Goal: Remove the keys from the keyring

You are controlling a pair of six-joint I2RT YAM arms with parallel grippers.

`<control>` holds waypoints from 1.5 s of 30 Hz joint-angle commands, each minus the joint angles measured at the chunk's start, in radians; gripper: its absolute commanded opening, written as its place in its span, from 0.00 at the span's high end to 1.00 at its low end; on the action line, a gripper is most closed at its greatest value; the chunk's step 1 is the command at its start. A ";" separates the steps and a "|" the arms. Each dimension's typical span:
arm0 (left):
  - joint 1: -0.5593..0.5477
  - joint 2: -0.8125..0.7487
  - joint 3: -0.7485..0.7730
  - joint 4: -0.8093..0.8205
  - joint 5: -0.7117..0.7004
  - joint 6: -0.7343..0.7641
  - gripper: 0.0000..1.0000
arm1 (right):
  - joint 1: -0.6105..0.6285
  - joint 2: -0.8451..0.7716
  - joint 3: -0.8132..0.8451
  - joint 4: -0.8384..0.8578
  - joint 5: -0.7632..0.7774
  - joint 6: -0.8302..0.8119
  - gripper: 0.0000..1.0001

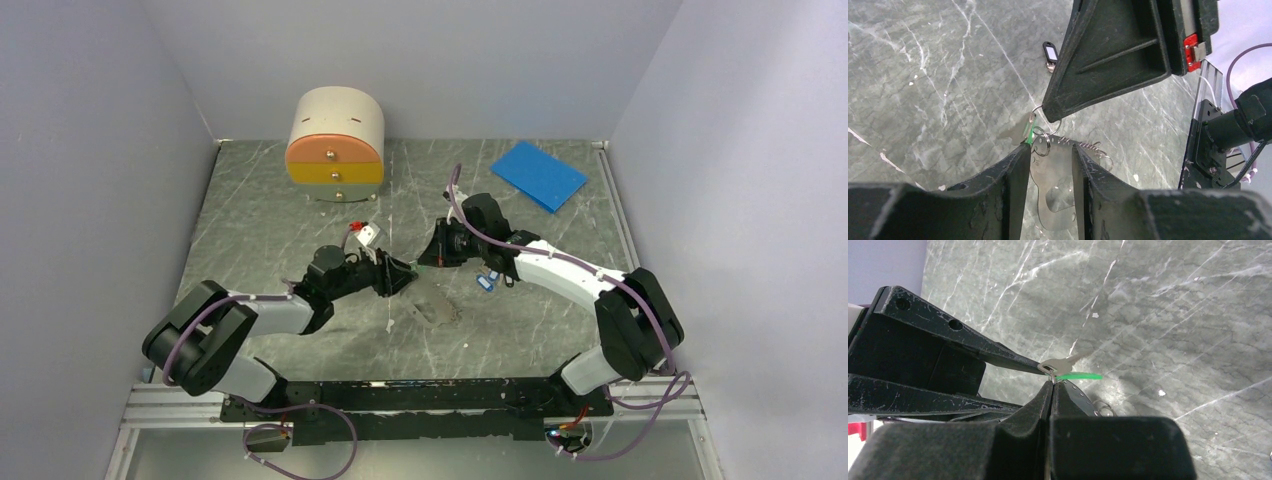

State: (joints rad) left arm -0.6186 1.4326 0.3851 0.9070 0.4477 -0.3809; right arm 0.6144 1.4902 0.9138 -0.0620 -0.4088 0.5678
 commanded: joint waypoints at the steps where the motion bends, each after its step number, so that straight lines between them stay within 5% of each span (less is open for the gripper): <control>1: -0.001 0.029 0.051 0.001 0.010 -0.024 0.58 | 0.010 -0.021 0.043 0.016 0.011 -0.005 1.00; 14: 0.002 0.038 0.097 -0.084 -0.022 -0.044 0.57 | 0.013 -0.013 0.045 0.017 -0.001 0.010 1.00; 26: 0.008 0.031 0.109 -0.091 0.027 -0.039 0.97 | 0.013 -0.014 0.046 0.005 0.006 0.004 1.00; 45: 0.010 -0.114 0.002 0.025 -0.003 0.100 0.97 | -0.020 0.040 0.060 -0.126 -0.013 -0.007 1.00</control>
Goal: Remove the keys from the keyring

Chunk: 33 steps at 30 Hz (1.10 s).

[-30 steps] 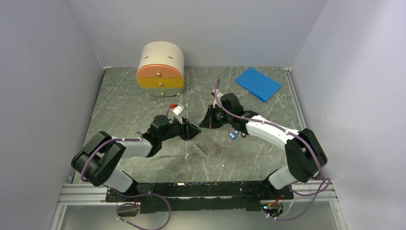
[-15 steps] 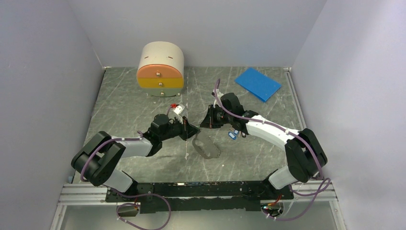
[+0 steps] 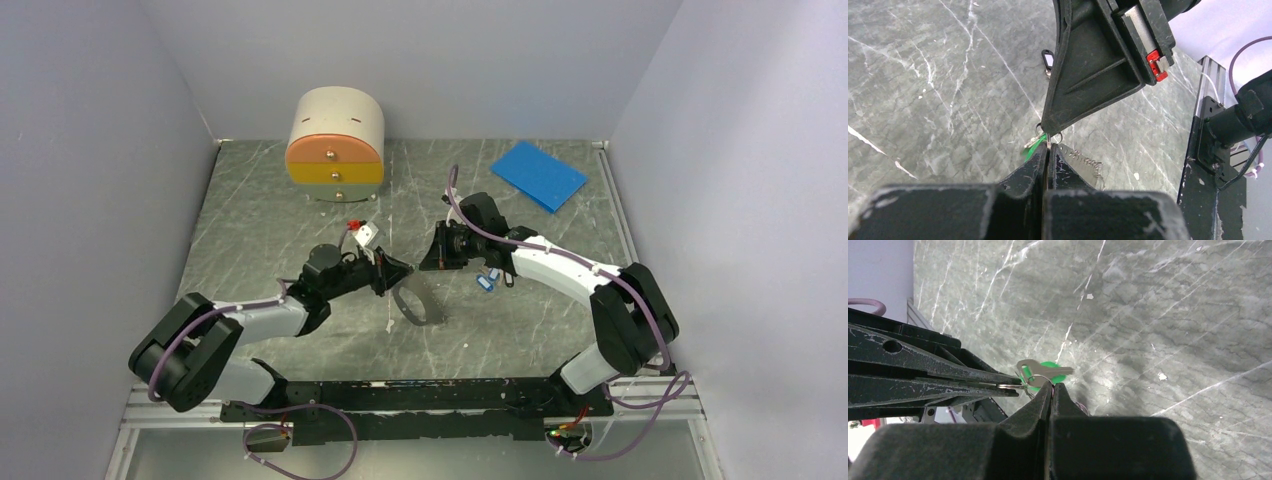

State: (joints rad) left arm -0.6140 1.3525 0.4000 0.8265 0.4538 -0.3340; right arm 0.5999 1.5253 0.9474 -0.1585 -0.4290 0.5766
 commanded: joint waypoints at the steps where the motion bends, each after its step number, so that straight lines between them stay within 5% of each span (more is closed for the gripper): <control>1: 0.005 -0.032 -0.019 0.113 -0.014 0.059 0.97 | -0.005 0.002 0.027 -0.028 0.003 -0.017 1.00; 12: 0.005 0.023 -0.073 0.236 -0.020 0.135 0.97 | -0.014 0.009 -0.046 0.202 -0.165 -0.002 1.00; 22: 0.005 -0.126 -0.006 -0.068 0.066 0.288 0.97 | -0.103 -0.041 -0.165 0.346 -0.323 -0.121 0.99; 33: 0.006 -0.243 0.223 -0.550 0.248 0.402 0.97 | -0.168 -0.295 -0.257 0.467 -0.347 -0.356 0.62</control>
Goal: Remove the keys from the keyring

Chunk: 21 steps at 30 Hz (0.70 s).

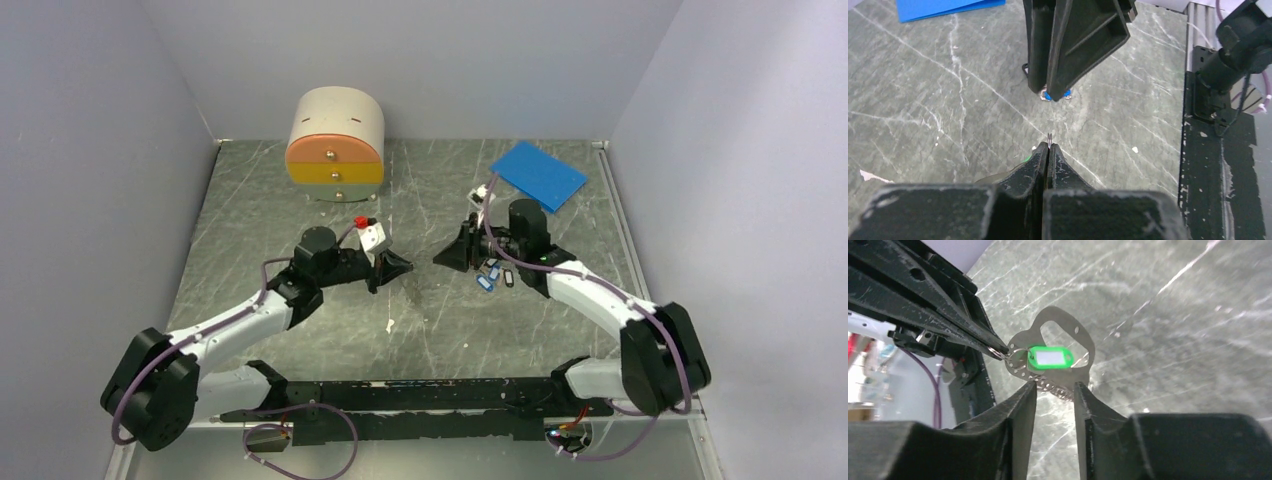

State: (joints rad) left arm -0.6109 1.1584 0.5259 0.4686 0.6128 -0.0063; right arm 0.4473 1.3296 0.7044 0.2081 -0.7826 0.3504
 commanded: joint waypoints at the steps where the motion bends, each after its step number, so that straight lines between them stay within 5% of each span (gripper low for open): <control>1: 0.005 -0.054 0.119 -0.237 0.098 0.083 0.97 | -0.018 -0.117 -0.024 0.121 0.010 -0.129 0.58; 9: 0.045 -0.016 0.367 -0.697 0.256 0.225 0.97 | -0.020 -0.180 -0.120 0.370 -0.045 -0.142 0.31; 15: 0.145 0.077 0.506 -0.901 0.504 0.372 0.97 | -0.023 -0.059 -0.068 0.442 -0.223 -0.151 0.39; 18: 0.146 0.101 0.520 -0.912 0.553 0.389 0.98 | -0.031 0.056 0.030 0.414 -0.314 -0.148 0.48; 21: 0.155 0.093 0.517 -0.938 0.524 0.419 0.97 | -0.035 0.138 0.111 0.426 -0.427 -0.174 0.44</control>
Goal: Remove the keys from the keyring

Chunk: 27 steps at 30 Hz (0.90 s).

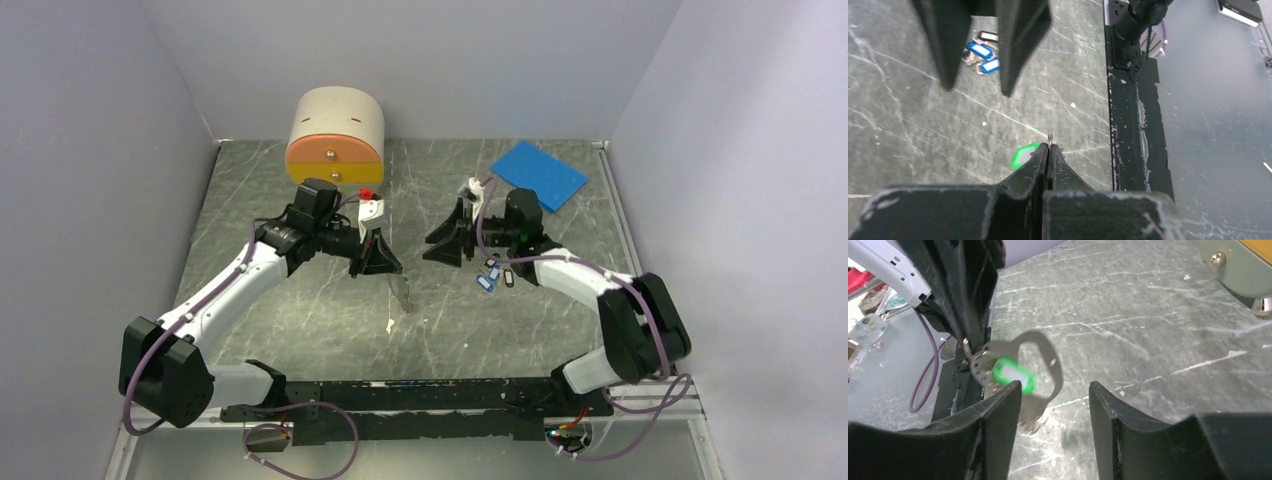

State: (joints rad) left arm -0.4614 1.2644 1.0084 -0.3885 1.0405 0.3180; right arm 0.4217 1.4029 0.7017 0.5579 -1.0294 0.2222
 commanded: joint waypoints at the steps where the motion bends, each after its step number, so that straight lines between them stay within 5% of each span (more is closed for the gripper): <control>1: 0.006 -0.024 0.029 -0.084 0.079 0.097 0.97 | 0.000 0.052 0.085 0.125 -0.156 -0.071 0.34; 3: 0.007 -0.045 0.010 -0.048 0.071 0.076 0.97 | 0.020 0.023 0.016 0.194 -0.113 -0.142 0.28; 10: 0.015 -0.048 0.023 -0.059 0.104 0.084 0.97 | 0.163 -0.002 -0.082 0.131 -0.008 -0.388 0.28; 22: 0.016 -0.052 0.017 -0.037 0.164 0.058 0.98 | 0.232 -0.026 -0.155 0.313 0.092 -0.309 0.39; 27: 0.015 -0.059 0.017 -0.050 0.151 0.068 0.97 | 0.232 -0.063 -0.146 0.253 0.064 -0.328 0.40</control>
State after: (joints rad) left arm -0.4484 1.2320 1.0077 -0.4423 1.1393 0.3721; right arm 0.6521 1.3907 0.5480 0.7589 -0.9493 -0.0929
